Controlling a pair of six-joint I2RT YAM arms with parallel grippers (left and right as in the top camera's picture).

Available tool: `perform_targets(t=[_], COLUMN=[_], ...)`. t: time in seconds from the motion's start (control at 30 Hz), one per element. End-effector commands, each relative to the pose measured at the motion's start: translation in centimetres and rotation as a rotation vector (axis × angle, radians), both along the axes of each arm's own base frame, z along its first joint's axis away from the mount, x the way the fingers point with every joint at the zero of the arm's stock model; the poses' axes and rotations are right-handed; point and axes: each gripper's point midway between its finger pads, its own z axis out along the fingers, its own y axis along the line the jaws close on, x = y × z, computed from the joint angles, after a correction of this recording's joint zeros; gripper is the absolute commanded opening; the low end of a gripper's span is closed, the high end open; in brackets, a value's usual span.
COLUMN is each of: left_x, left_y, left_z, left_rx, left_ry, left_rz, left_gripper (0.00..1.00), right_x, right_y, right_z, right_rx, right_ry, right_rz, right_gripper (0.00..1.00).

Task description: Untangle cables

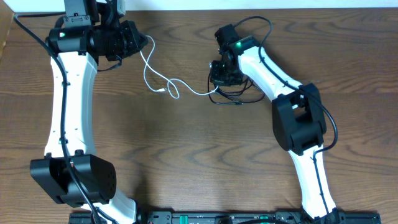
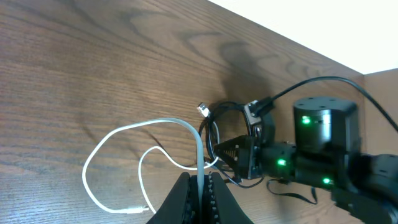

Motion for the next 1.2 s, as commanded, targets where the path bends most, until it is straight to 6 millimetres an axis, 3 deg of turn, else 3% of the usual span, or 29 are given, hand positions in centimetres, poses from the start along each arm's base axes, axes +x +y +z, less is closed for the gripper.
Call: perform_targets(t=[0.0, 0.1, 0.2, 0.33, 0.4, 0.6, 0.73, 0.8, 0.9, 1.17], left_x=[0.1, 0.1, 0.1, 0.1, 0.1, -0.1, -0.6, -0.8, -1.0, 1.6], left_y=[0.1, 0.1, 0.1, 0.1, 0.0, -1.6, -4.1, -5.2, -6.5, -11.6], left_z=[0.2, 0.2, 0.2, 0.2, 0.2, 0.2, 0.1, 0.1, -0.1, -1.6], left_rx=[0.013, 0.013, 0.013, 0.013, 0.013, 0.016, 0.022, 0.021, -0.002, -0.131], left_ry=[-0.012, -0.013, -0.013, -0.013, -0.013, -0.016, -0.022, -0.021, 0.003, 0.047], left_rz=[-0.007, -0.007, -0.007, -0.007, -0.007, -0.049, -0.112, -0.136, -0.136, -0.069], left_gripper=[0.07, 0.07, 0.07, 0.07, 0.08, 0.07, 0.07, 0.07, 0.08, 0.08], right_x=[0.9, 0.5, -0.1, 0.1, 0.1, -0.7, -1.5, -2.1, -2.1, -0.9], right_y=[0.8, 0.0, -2.4, -5.6, -6.3, -0.8, 4.0, 5.6, 5.7, 1.8], right_z=[7.6, 11.4, 14.7, 15.6, 15.4, 15.3, 17.6, 18.9, 19.6, 21.3], right_rx=[0.081, 0.072, -0.024, -0.238, -0.314, -0.103, 0.178, 0.300, 0.367, 0.545], right_ry=[-0.143, -0.201, -0.269, -0.342, -0.359, -0.369, -0.426, -0.440, -0.441, -0.360], right_rz=[0.076, 0.065, 0.026, -0.027, -0.022, 0.212, 0.420, 0.485, 0.494, 0.404], right_gripper=[0.01, 0.01, 0.01, 0.01, 0.01, 0.01, 0.01, 0.01, 0.01, 0.01])
